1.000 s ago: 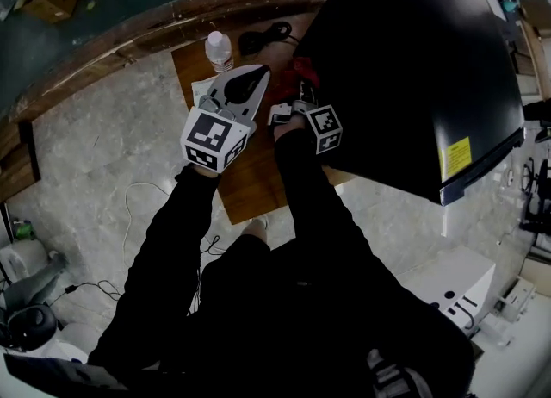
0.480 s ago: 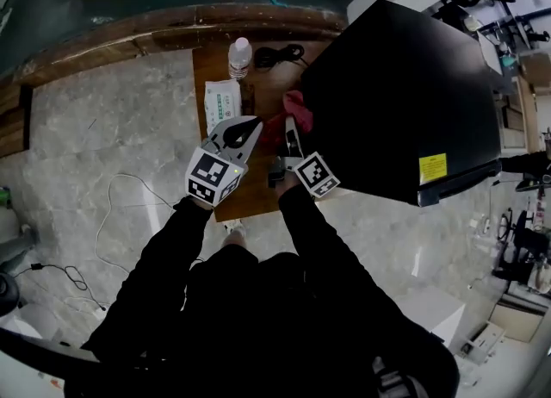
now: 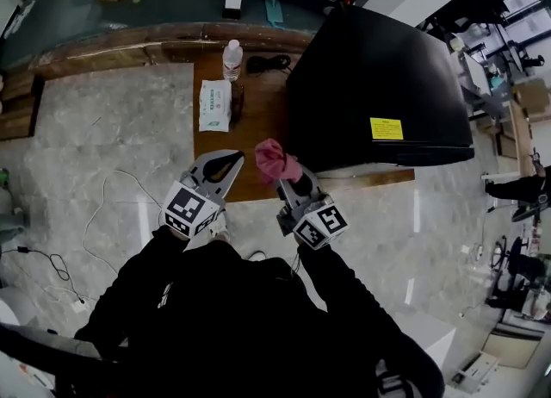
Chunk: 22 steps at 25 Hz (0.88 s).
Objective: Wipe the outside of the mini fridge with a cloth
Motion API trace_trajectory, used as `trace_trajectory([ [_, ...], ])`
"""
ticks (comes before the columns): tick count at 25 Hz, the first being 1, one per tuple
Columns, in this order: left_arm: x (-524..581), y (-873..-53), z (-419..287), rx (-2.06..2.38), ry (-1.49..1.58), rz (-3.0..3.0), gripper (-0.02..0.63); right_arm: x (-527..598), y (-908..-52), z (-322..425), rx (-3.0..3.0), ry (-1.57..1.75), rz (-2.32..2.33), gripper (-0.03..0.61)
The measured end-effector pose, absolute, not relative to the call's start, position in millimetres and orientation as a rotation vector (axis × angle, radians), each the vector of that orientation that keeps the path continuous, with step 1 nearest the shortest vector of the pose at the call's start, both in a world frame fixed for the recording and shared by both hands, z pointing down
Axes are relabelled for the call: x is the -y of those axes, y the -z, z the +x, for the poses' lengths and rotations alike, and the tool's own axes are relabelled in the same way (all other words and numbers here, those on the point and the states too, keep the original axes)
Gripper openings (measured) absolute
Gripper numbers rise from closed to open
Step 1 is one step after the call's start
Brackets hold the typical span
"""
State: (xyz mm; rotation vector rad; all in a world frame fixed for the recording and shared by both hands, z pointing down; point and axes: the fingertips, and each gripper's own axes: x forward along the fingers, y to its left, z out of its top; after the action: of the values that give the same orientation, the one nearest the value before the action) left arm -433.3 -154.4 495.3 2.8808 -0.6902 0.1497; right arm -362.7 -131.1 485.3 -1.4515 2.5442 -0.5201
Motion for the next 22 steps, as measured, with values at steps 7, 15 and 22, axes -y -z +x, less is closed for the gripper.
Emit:
trace_trajectory([
  [7, 23, -435, -410, 0.793, -0.044, 2.954, 0.006, -2, -422, -331, -2.621, 0.338, -1.355, 0.071],
  [15, -96, -414, -384, 0.775, -0.005, 2.941, 0.006, -113, -394, -322, -2.697, 0.216, -1.285, 0.071],
  [22, -167, -406, -367, 0.743, -0.053, 2.987, 0.006, -173, -395, -311, -2.679, 0.225, -1.287, 0.071],
])
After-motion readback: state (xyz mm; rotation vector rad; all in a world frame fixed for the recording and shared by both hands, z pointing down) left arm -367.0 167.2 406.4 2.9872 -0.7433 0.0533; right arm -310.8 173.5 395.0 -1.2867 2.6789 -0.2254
